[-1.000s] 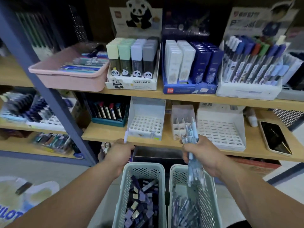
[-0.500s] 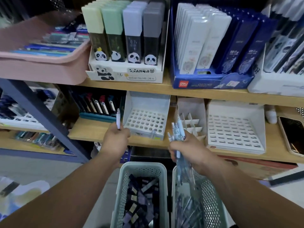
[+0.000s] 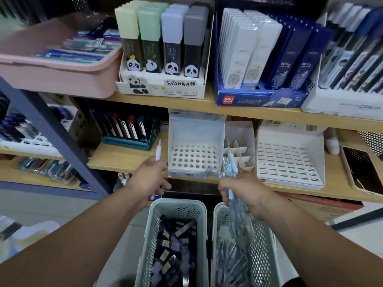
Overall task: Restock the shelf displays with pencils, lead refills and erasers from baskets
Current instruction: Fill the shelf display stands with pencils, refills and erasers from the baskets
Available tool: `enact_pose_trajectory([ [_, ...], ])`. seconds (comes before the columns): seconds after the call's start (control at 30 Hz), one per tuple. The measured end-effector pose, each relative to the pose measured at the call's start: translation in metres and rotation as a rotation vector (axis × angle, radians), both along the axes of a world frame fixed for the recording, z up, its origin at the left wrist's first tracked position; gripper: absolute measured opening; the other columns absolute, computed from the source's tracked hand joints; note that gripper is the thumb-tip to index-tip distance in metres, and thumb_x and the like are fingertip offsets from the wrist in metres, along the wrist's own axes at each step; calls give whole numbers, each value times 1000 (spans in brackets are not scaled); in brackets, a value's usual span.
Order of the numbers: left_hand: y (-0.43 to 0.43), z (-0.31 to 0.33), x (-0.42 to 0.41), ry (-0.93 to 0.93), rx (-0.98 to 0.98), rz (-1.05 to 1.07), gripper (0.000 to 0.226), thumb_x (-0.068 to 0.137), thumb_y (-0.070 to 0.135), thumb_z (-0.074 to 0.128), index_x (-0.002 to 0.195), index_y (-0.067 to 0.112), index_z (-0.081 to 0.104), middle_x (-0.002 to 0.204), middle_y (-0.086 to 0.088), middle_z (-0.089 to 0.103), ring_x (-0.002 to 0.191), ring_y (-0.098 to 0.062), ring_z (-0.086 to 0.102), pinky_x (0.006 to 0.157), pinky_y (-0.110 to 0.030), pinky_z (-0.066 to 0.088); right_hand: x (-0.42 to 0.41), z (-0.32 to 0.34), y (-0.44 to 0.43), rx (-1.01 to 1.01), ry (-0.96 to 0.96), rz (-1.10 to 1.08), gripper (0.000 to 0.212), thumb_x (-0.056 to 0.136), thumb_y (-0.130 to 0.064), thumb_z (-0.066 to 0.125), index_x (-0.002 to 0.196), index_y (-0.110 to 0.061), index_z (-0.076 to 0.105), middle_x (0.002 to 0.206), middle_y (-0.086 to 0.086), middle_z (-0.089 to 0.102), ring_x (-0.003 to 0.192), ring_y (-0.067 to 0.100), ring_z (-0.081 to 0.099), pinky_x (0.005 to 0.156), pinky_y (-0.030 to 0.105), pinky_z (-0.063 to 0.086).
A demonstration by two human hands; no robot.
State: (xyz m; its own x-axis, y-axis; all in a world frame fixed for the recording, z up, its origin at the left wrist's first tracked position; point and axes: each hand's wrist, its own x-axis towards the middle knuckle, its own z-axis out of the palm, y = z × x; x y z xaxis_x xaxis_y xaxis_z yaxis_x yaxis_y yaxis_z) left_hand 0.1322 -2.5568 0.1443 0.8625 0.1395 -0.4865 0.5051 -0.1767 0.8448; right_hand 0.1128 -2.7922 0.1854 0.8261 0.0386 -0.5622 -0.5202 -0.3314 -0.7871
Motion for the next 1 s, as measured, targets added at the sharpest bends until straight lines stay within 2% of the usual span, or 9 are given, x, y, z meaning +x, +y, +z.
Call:
enact_pose_trajectory([
  [0.1,5,4,-9,21,27,-68,29,97,37,47,122,25,54,75,-13,75,64,-27,57,66,-38,49,-7,2,-6,-13,-3,11,8,86,1,60,89,-4,55,52,6,55,39,8,50,34,11,34],
  [0.2,5,13,-20,41,60,-64,30,100,41,39,122,26,53,86,-19,75,62,-28,63,72,-39,54,-4,1,-15,-27,-27,-42,11,84,-4,64,94,-4,57,58,7,58,46,13,54,52,21,46],
  [0.3,7,24,-27,57,48,-32,32,101,40,31,117,20,50,103,-16,70,48,-28,62,50,-31,50,0,-2,-21,-65,-53,-56,15,83,-13,65,93,-6,57,60,7,60,57,18,57,65,31,38],
  [0.4,10,28,-24,45,48,-77,28,100,35,29,96,15,48,91,-15,74,41,-22,42,44,-23,32,0,-4,-16,-58,-63,-55,20,80,-14,65,97,-6,57,63,8,62,65,22,58,71,34,38],
  [0.47,11,28,-22,32,64,-159,29,101,31,31,90,10,49,81,-15,73,42,-18,33,44,-23,27,1,-6,-11,-28,-77,-46,23,80,-10,65,101,-5,56,61,7,61,56,19,56,70,31,43],
  [0.6,10,24,-18,-56,146,-272,21,100,19,53,88,10,67,69,-5,59,47,-13,38,44,-23,30,1,-7,-1,11,-136,-30,10,81,-3,63,87,-6,56,55,6,58,44,15,52,46,17,42],
  [0.77,6,29,-18,-150,51,-390,3,88,12,74,88,11,77,68,-5,65,54,-17,44,47,-24,36,2,-8,5,121,-166,22,7,85,-2,64,84,-3,57,60,7,59,53,19,56,60,30,52],
  [0.9,4,29,-15,-153,56,-412,19,83,0,71,85,16,80,70,-15,65,60,-22,47,57,-29,39,4,-11,8,139,-140,70,8,90,-8,65,89,-5,58,63,7,60,62,21,58,69,24,49],
  [1.0,6,30,-15,-132,51,-399,23,81,0,67,85,19,81,72,-21,64,59,-23,47,60,-33,39,5,-13,9,193,-110,28,11,88,-8,69,97,-5,64,68,9,62,61,23,58,72,34,51],
])
